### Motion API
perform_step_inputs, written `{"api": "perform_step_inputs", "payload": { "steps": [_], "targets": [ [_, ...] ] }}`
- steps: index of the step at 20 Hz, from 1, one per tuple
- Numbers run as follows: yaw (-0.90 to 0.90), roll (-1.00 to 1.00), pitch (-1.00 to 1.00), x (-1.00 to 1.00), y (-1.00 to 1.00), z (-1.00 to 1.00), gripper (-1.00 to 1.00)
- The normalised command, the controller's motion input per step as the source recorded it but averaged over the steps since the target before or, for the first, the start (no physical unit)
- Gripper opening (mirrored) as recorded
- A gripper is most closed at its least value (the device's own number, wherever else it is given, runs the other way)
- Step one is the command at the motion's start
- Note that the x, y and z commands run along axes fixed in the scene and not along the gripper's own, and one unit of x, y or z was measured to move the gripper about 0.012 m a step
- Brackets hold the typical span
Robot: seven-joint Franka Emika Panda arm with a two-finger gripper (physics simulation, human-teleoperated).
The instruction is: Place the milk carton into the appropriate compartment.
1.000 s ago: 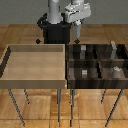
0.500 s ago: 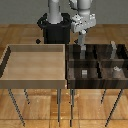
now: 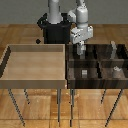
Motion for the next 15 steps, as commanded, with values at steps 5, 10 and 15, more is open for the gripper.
{"api": "perform_step_inputs", "payload": {
  "steps": [5,10,15],
  "targets": [
    [0.00,0.00,0.00,0.00,0.00,0.00,1.00],
    [0.00,0.00,0.00,0.00,0.00,0.00,1.00],
    [0.00,0.00,0.00,0.00,0.00,0.00,1.00]
  ]
}}
